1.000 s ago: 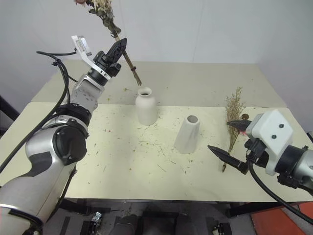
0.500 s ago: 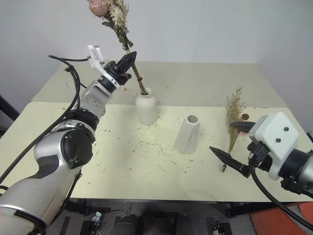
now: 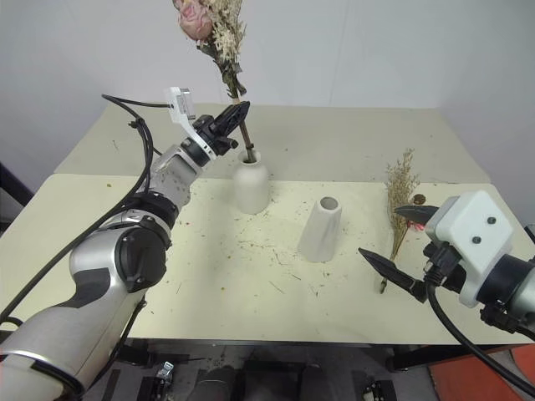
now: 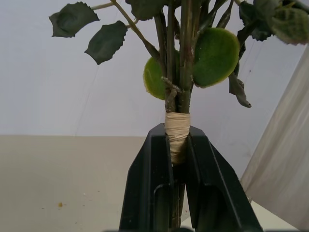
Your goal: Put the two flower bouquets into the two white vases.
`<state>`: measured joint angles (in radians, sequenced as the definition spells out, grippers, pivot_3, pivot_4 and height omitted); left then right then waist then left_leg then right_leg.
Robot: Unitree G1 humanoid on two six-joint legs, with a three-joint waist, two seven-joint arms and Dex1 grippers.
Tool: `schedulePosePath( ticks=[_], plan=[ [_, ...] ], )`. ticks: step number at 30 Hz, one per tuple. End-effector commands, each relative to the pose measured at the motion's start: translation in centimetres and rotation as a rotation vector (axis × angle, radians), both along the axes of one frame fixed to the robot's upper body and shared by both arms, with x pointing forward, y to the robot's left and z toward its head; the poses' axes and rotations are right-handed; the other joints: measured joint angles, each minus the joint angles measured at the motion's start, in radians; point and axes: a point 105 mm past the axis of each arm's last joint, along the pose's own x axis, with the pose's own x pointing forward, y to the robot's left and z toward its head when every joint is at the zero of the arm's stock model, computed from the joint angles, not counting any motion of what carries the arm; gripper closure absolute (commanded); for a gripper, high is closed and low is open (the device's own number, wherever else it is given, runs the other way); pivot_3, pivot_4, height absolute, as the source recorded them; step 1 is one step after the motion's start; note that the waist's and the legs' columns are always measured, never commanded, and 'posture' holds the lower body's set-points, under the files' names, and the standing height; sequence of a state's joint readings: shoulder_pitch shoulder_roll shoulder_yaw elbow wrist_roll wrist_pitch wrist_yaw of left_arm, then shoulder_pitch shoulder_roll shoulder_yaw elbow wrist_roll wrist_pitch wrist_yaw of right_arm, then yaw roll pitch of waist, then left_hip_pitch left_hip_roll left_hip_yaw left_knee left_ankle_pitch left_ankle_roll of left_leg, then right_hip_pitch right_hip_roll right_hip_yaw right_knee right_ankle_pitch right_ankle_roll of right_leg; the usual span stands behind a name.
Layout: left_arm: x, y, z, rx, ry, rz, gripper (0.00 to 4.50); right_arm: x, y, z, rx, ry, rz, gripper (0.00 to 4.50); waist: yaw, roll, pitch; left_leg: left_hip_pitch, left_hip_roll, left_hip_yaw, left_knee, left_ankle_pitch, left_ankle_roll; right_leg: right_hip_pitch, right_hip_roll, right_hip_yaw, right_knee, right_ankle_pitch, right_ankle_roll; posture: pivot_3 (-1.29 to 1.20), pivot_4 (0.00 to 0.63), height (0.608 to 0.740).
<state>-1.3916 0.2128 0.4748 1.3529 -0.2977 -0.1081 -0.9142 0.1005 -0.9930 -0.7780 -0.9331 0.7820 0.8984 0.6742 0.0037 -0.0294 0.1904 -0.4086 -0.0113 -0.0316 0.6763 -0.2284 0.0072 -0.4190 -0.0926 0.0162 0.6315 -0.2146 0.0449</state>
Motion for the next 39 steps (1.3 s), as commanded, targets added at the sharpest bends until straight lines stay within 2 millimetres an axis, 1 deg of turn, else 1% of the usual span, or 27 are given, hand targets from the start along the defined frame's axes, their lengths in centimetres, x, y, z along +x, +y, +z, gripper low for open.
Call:
schedulePosePath(
  ticks=[1,5,10,13,15,16,21,23,27,30,33,36,37,39],
  plan=[
    [-0.1,0.2,0.3,0.048,-0.045,0.019,4.39,-0.2,0.0,0.8,-0.017,-0.042,-0.008,0.0,0.001,0.0,0.0,0.0,0.0,0.0,0.0,0.0,0.0,0.0,0.0,0.0,0.0,0.0,0.0,0.0,0.15,0.74],
    [-0.3,-0.1,-0.8,0.139,-0.055,0.014,4.39,0.0,-0.1,0.8,-0.017,-0.042,-0.01,0.0,0.001,0.0,0.0,0.0,0.0,0.0,0.0,0.0,0.0,0.0,0.0,0.0,0.0,0.0,0.0,0.0,0.15,0.74],
    [-0.3,-0.3,-1.6,0.185,-0.055,0.006,4.39,0.2,-0.2,0.8,-0.02,-0.043,-0.005,0.0,0.001,0.0,0.0,0.0,0.0,0.0,0.0,0.0,0.0,0.0,0.0,0.0,0.0,0.0,0.0,0.0,0.15,0.74],
    [-0.5,-0.3,-1.7,0.179,-0.055,-0.015,4.39,0.3,-0.2,0.8,-0.024,-0.042,-0.004,0.0,0.0,0.0,0.0,0.0,0.0,0.0,0.0,0.0,0.0,0.0,0.0,0.0,0.0,0.0,0.0,0.0,0.15,0.74],
    [-0.6,-0.3,-1.8,0.185,-0.06,-0.024,3.64,0.4,-0.3,0.8,-0.025,-0.041,-0.004,0.0,0.0,0.0,0.0,0.0,0.0,0.0,0.0,0.0,0.0,0.0,0.0,0.0,0.0,0.0,0.0,0.0,0.15,0.74],
    [-0.7,-0.4,-1.8,0.184,-0.062,-0.036,3.46,0.5,-0.3,0.8,-0.029,-0.041,-0.005,0.0,0.0,0.0,0.0,0.0,0.0,0.0,0.0,0.0,0.0,0.0,0.0,0.0,0.0,0.0,0.0,0.0,0.15,0.74],
    [-1.2,-0.2,-2.2,0.226,-0.089,-0.083,1.9,0.5,-0.4,0.7,-0.023,-0.033,-0.002,0.0,0.0,0.0,0.0,0.0,0.0,0.0,0.0,0.0,0.0,0.0,0.0,0.0,0.001,0.0,0.0,0.0,0.15,0.74],
    [-1.4,0.2,-2.8,0.262,-0.088,-0.094,1.19,0.6,-0.4,0.7,-0.02,-0.034,-0.003,0.0,-0.002,0.0,0.0,0.0,0.0,0.0,0.0,0.0,0.0,0.0,0.0,0.0,0.001,0.0,0.0,0.0,0.15,0.74],
    [-1.6,1.8,-4.0,0.33,-0.08,-0.092,0.02,0.8,-0.6,0.7,-0.02,-0.034,-0.008,0.0,-0.005,0.0,0.0,0.001,0.0,0.0,0.0,0.0,0.0,0.0,0.0,0.001,0.001,0.0,0.0,0.0,0.15,0.74],
    [-1.7,4.0,-4.4,0.372,-0.073,-0.058,0.02,1.0,-0.6,0.6,-0.023,-0.033,-0.007,0.0,-0.007,0.0,0.0,0.001,0.0,0.0,0.0,0.0,0.0,0.0,0.0,0.001,0.001,0.0,0.0,0.0,0.15,0.74],
    [-2.3,6.1,-4.1,0.382,-0.099,-0.056,0.02,1.2,-0.8,0.6,-0.024,-0.031,-0.006,0.0,-0.007,0.0,0.0,0.001,0.001,0.0,0.0,0.0,0.0,0.0,0.0,0.001,0.001,0.0,0.0,0.0,0.15,0.74],
    [-3.4,8.5,-3.6,0.439,-0.137,-0.076,0.02,1.6,-1.0,0.5,-0.021,-0.018,-0.014,0.0,-0.01,0.0,0.0,0.001,0.001,0.0,0.001,0.0,0.0,0.0,0.0,0.001,0.001,0.0,0.0,0.0,0.15,0.74],
    [-4.2,9.5,-3.2,0.469,-0.166,-0.098,0.02,2.0,-1.2,0.4,-0.017,-0.003,-0.033,0.0,-0.012,0.0,0.0,0.001,0.001,0.0,0.001,0.0,0.0,0.0,0.0,0.001,0.001,0.0,0.0,0.0,0.15,0.74],
    [-5.3,10.5,-2.7,0.506,-0.205,-0.132,0.02,2.5,-1.7,0.2,-0.004,0.028,-0.062,0.0,-0.017,0.0,0.0,0.001,0.001,0.0,0.0,0.0,0.0,0.0,0.0,0.001,0.001,0.0,0.0,0.0,0.15,0.74]
  ],
)
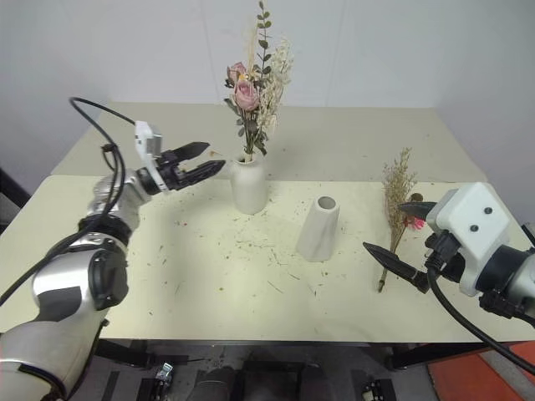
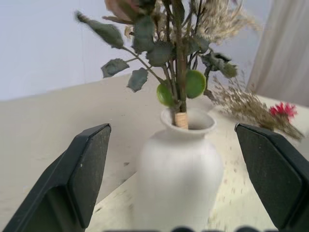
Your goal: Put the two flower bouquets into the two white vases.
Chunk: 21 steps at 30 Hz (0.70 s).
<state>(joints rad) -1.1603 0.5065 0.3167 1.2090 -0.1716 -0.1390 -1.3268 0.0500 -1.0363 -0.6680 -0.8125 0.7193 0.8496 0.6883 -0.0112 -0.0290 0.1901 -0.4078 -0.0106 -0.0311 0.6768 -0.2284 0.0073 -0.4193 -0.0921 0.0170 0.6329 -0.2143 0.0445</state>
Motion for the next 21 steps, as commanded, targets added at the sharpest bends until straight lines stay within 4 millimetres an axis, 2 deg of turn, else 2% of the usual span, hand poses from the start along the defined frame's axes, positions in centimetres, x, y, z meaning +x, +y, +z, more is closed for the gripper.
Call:
schedulePosePath(
  ticks=[1,4,5,8,12,15,21],
  plan=[
    [-2.5,1.5,2.8,0.082,-0.13,-0.098,0.02,1.0,-1.0,0.2,0.014,0.032,-0.065,0.0,-0.002,0.0,0.0,0.0,0.0,0.0,0.0,0.0,0.0,0.0,0.0,0.0,0.0,0.0,0.0,0.0,0.15,0.74],
    [-5.1,1.6,3.3,0.21,-0.164,-0.173,0.02,2.3,-2.2,-1.0,0.043,0.131,-0.155,0.0,-0.005,0.0,0.0,0.001,0.002,0.001,0.0,0.0,0.0,0.0,0.0,0.001,0.0,0.001,-0.001,0.0,0.15,0.74],
    [-6.3,1.3,4.1,0.22,-0.174,-0.216,0.02,3.1,-3.0,-1.7,0.065,0.161,-0.224,0.0,-0.003,0.0,0.0,0.0,0.004,0.001,0.0,0.0,0.0,0.0,0.001,0.001,0.0,0.001,-0.002,0.0,0.15,0.74],
    [-9.4,-0.3,6.1,0.215,-0.146,-0.349,0.02,5.1,-4.6,-3.9,0.173,0.323,-0.366,0.0,0.0,-0.001,-0.001,0.0,0.007,0.001,0.002,0.0,0.0,0.0,0.003,0.001,-0.001,0.002,-0.004,0.0,0.15,0.74],
    [-11.6,-2.6,6.2,0.307,-0.114,-0.44,0.02,7.3,-5.9,-6.2,0.253,0.474,-0.507,0.0,-0.003,0.001,-0.002,0.001,0.007,0.003,0.002,0.0,0.0,0.0,0.004,0.002,0.0,0.002,-0.004,0.0,0.15,0.74],
    [-12.4,-3.4,5.7,0.382,-0.107,-0.477,0.02,8.5,-7.2,-8.0,0.269,0.545,-0.635,0.0,-0.003,0.002,-0.002,0.002,0.006,0.004,0.002,0.0,0.0,0.0,0.004,0.003,0.0,0.002,-0.004,0.0,0.15,0.74],
    [-12.3,-3.4,5.1,0.437,-0.134,-0.483,0.02,10.0,-7.7,-10.7,0.326,0.596,-0.724,0.0,-0.009,0.002,-0.003,0.001,0.008,0.005,0.001,-0.001,0.001,-0.003,0.007,0.005,-0.001,0.003,-0.005,0.0,0.15,0.74]
  ],
)
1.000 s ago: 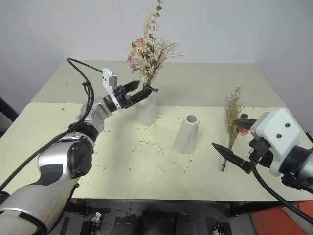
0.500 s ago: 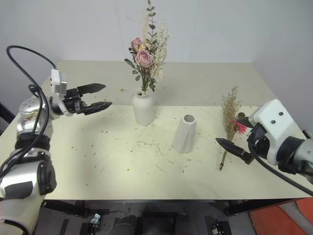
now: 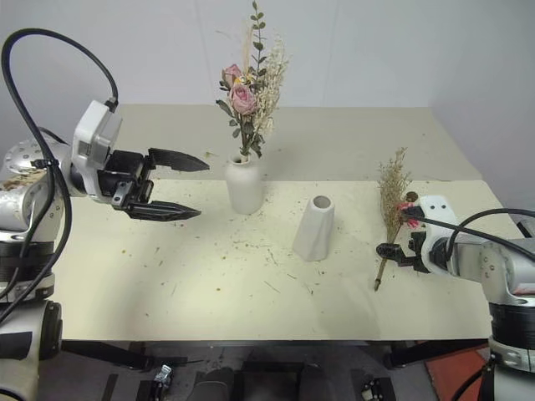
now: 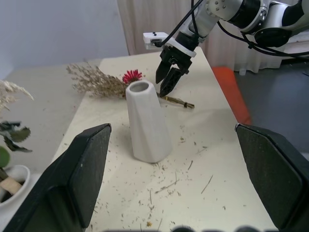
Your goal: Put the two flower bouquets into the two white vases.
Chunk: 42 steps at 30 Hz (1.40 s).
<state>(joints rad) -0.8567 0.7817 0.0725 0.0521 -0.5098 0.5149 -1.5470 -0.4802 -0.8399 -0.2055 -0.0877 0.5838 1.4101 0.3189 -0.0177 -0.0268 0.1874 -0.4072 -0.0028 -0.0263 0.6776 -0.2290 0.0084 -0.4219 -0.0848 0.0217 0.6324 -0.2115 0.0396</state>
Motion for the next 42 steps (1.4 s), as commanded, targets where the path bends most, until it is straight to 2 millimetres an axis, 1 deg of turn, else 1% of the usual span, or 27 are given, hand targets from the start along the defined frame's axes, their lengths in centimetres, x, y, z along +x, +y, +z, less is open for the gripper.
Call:
schedulePosePath(
  ticks=[1,4,7,8,9,11,14,18,19,20,21,23,25,27,29,31,32,34,35,36,38,40,41,42],
  plan=[
    [0.0,0.0,0.2,0.033,-0.063,-0.001,0.02,1.2,-0.7,0.1,0.016,-0.04,-0.077,0.0,-0.003,0.0,0.0,0.001,0.0,0.001,0.0,0.0,0.0,0.0,0.0,0.001,0.0,0.0,0.0,0.0,0.15,0.74],
    [0.5,0.2,-0.4,0.033,-0.05,0.016,0.02,2.2,-0.3,0.1,0.028,-0.052,-0.083,0.0,-0.004,0.0,0.0,0.001,0.0,0.001,0.0,0.0,0.0,0.0,0.001,0.002,0.001,0.0,-0.001,0.0,0.15,0.74],
    [0.5,0.2,-1.0,0.036,-0.047,0.025,0.02,2.6,0.2,-0.2,0.029,-0.043,-0.063,0.0,-0.004,0.0,0.0,0.001,0.001,0.002,0.0,0.0,0.0,0.0,0.002,0.002,0.0,0.001,-0.001,0.0,0.15,0.74],
    [0.5,0.2,-1.1,0.029,-0.045,0.03,0.0,2.7,0.2,-0.4,0.025,-0.038,-0.068,0.38,-0.004,0.0,0.0,0.001,0.002,0.002,0.0,0.0,0.0,0.0,0.002,0.002,0.0,0.001,-0.001,0.0,0.15,0.74],
    [0.4,0.3,-1.1,0.024,-0.047,0.035,0.0,2.8,0.1,-0.5,0.023,-0.035,-0.073,0.6,-0.003,0.0,0.0,0.001,0.002,0.002,0.0,0.0,0.0,0.0,0.003,0.003,0.0,0.001,-0.001,0.0,0.15,0.74],
    [0.2,0.4,-1.0,0.005,-0.048,0.05,0.0,2.9,-0.1,-0.6,0.02,-0.034,-0.082,1.25,-0.003,0.0,0.0,0.001,0.002,0.001,0.0,0.0,0.0,0.0,0.003,0.003,-0.001,0.001,-0.001,0.0,0.15,0.74],
    [-0.3,0.7,-0.9,-0.01,-0.048,0.067,0.0,3.0,-0.2,-0.4,0.02,-0.039,-0.091,2.31,-0.004,0.0,0.0,0.001,0.002,0.002,0.0,0.0,0.0,0.0,0.003,0.003,-0.001,0.001,-0.001,0.0,0.15,0.74],
    [-0.6,1.1,-1.3,-0.002,-0.063,0.11,0.0,3.0,-0.4,0.2,0.01,-0.05,-0.108,3.73,-0.008,0.0,0.0,0.001,0.003,0.002,0.0,0.0,0.0,-0.001,0.004,0.004,0.0,0.001,-0.002,0.0,0.15,0.74],
    [-0.7,1.2,-1.1,-0.011,-0.068,0.12,0.0,3.0,-0.5,0.3,0.004,-0.052,-0.117,4.12,-0.007,0.0,0.0,0.002,0.003,0.002,0.0,0.0,0.001,-0.001,0.004,0.004,0.0,0.001,-0.002,0.0,0.15,0.74],
    [-0.7,1.3,-0.8,-0.024,-0.073,0.131,0.0,3.0,-0.5,0.4,0.009,-0.058,-0.124,4.37,-0.007,0.0,0.0,0.001,0.003,0.002,0.0,0.0,0.0,-0.001,0.004,0.004,0.0,0.001,-0.002,0.0,0.15,0.74],
    [-0.8,1.5,-0.6,-0.034,-0.077,0.142,0.0,2.9,-0.5,0.5,0.012,-0.06,-0.127,4.47,-0.006,0.0,0.0,0.001,0.003,0.002,0.0,0.0,0.0,-0.001,0.004,0.004,0.0,0.001,-0.002,0.0,0.15,0.74],
    [-0.7,1.6,-0.4,-0.046,-0.082,0.158,0.0,2.8,-0.5,0.4,0.014,-0.059,-0.132,4.47,-0.004,0.0,0.0,0.001,0.003,0.002,0.0,0.0,0.0,-0.001,0.004,0.004,0.0,0.001,-0.002,0.0,0.15,0.74],
    [-0.6,1.8,-0.5,-0.046,-0.086,0.173,0.0,2.8,-0.7,0.2,0.004,-0.057,-0.155,4.47,-0.003,0.0,0.0,0.001,0.003,0.002,0.0,0.0,0.0,-0.001,0.004,0.004,0.0,0.001,-0.002,0.0,0.15,0.74],
    [-0.6,1.8,-0.7,-0.042,-0.087,0.18,0.0,3.0,-0.7,0.5,-0.032,-0.089,-0.161,4.47,-0.003,0.0,0.0,0.001,0.003,0.002,0.0,0.0,0.0,-0.001,0.004,0.004,0.0,0.001,-0.002,0.0,0.15,0.74],
    [-0.5,1.9,-0.7,-0.043,-0.095,0.187,0.0,3.8,-1.0,2.1,-0.108,-0.213,-0.186,4.47,-0.003,0.0,0.0,0.001,0.003,0.002,0.0,0.0,0.0,-0.001,0.004,0.005,0.0,0.001,-0.002,0.0,0.15,0.74],
    [-0.3,2.0,-0.5,-0.053,-0.1,0.197,0.0,4.6,-1.1,5.8,-0.187,-0.436,-0.209,4.47,-0.003,0.0,0.0,0.001,0.003,0.002,0.0,0.0,0.0,-0.001,0.004,0.005,0.0,0.001,-0.002,0.0,0.15,0.74],
    [-0.2,2.1,-0.3,-0.061,-0.104,0.203,0.0,4.7,-1.0,7.9,-0.227,-0.555,-0.225,4.47,-0.004,0.0,0.0,0.001,0.003,0.002,0.0,0.0,0.0,-0.002,0.004,0.005,0.0,0.001,-0.002,0.0,0.15,0.74],
    [-0.1,2.3,0.0,-0.077,-0.111,0.218,0.0,4.6,0.4,12.5,-0.249,-0.826,-0.216,4.47,-0.007,0.0,0.0,0.001,0.003,0.003,-0.001,0.0,0.0,-0.003,0.004,0.006,0.0,0.001,-0.002,0.0,0.15,0.74],
    [0.0,2.3,0.0,-0.081,-0.113,0.223,0.0,4.3,1.0,13.8,-0.258,-0.91,-0.203,4.47,-0.008,0.0,0.0,0.001,0.003,0.003,-0.001,0.0,0.0,-0.003,0.005,0.006,0.0,0.001,-0.002,0.0,0.15,0.74],
    [0.0,2.4,0.1,-0.083,-0.123,0.223,0.0,3.8,1.9,15.5,-0.251,-1.019,-0.196,4.47,-0.008,0.0,0.0,0.001,0.003,0.003,-0.002,0.0,0.0,-0.003,0.005,0.006,0.0,0.001,-0.002,0.0,0.15,0.74],
    [0.0,2.8,-0.1,-0.086,-0.115,0.227,0.0,2.8,3.3,18.4,-0.15,-1.169,-0.202,4.47,-0.011,0.0,0.0,0.001,0.004,0.003,-0.002,0.0,0.0,-0.003,0.006,0.006,0.0,0.001,-0.002,0.0,0.15,0.74],
    [0.1,3.2,-0.6,-0.08,-0.108,0.247,0.0,1.2,5.2,21.1,0.079,-1.33,-0.147,4.47,-0.014,0.0,0.0,0.001,0.005,0.003,-0.002,0.0,0.0,-0.003,0.006,0.006,0.0,0.002,-0.002,0.0,0.15,0.74],
    [0.2,3.3,-0.7,-0.079,-0.108,0.252,0.0,0.6,5.6,21.8,0.153,-1.38,-0.129,4.47,-0.015,0.0,0.0,0.001,0.005,0.003,-0.002,0.0,0.0,-0.003,0.006,0.006,0.0,0.002,-0.002,0.0,0.15,0.74],
    [0.3,3.4,-0.8,-0.081,-0.103,0.261,0.0,0.0,6.2,22.4,0.313,-1.42,-0.112,4.47,-0.015,0.0,0.0,0.001,0.005,0.002,-0.002,0.0,0.0,-0.003,0.007,0.006,0.0,0.002,-0.003,0.0,0.15,0.74]
  ],
)
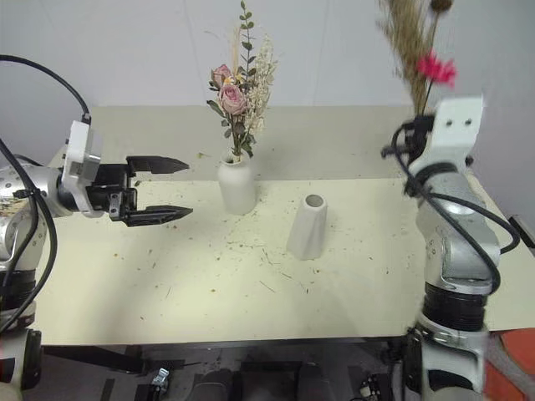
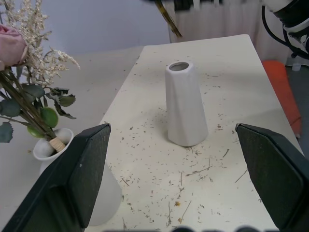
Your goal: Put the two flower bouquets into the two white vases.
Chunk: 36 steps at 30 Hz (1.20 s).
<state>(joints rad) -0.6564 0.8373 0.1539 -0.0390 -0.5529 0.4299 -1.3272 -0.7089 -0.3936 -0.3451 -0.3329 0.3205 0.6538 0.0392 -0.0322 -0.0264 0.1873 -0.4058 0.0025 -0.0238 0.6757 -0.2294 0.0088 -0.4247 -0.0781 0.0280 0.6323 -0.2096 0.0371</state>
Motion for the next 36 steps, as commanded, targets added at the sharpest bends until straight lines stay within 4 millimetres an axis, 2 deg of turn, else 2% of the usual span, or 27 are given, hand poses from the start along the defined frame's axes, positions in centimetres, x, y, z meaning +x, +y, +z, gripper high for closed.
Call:
schedulePosePath(
  ticks=[1,4,12,21,26,36],
  plan=[
    [-0.2,0.9,0.6,-0.016,-0.032,0.032,0.0,-3.5,1.1,4.1,0.219,-0.266,0.216,4.47,-0.001,0.0,0.0,0.0,0.0,0.0,0.0,0.0,0.0,0.0,0.0,0.0,0.0,0.0,0.0,0.0,0.15,0.74],
    [-0.2,1.1,0.3,-0.029,-0.011,0.044,0.0,-4.5,3.5,3.4,0.24,-0.298,0.371,4.47,0.004,0.0,0.0,0.0,0.001,0.0,0.0,0.0,0.0,0.001,0.0,0.0,0.0,0.0,0.0,0.0,0.15,0.74],
    [-0.3,1.9,-0.4,-0.023,0.008,0.09,0.0,-4.8,7.4,0.3,0.178,-0.215,0.487,4.47,-0.003,0.0,0.0,0.001,0.001,0.0,-0.001,0.0,0.0,0.0,0.001,0.0,0.001,0.0,-0.001,0.0,0.15,0.74],
    [-0.6,2.2,-0.7,-0.038,0.032,0.118,0.0,-4.4,8.7,-2.0,0.185,-0.179,0.543,4.47,-0.008,0.0,0.0,0.002,0.002,0.0,-0.001,0.0,0.0,0.0,0.001,0.0,0.001,0.0,-0.001,0.0,0.15,0.74],
    [-0.7,2.4,-0.8,-0.043,0.033,0.136,0.0,-3.2,8.9,-3.2,0.165,-0.156,0.51,4.47,-0.008,0.001,0.0,0.002,0.002,0.0,-0.001,0.0,0.0,0.0,0.001,0.0,0.0,0.0,-0.001,0.0,0.15,0.74],
    [-0.7,2.7,-1.0,-0.044,0.035,0.162,0.0,-2.6,9.1,-5.1,0.142,-0.123,0.513,4.47,-0.008,0.001,0.0,0.002,0.002,0.0,-0.001,0.0,0.0,0.0,0.001,0.0,0.0,0.0,-0.001,0.0,0.15,0.74]
  ],
)
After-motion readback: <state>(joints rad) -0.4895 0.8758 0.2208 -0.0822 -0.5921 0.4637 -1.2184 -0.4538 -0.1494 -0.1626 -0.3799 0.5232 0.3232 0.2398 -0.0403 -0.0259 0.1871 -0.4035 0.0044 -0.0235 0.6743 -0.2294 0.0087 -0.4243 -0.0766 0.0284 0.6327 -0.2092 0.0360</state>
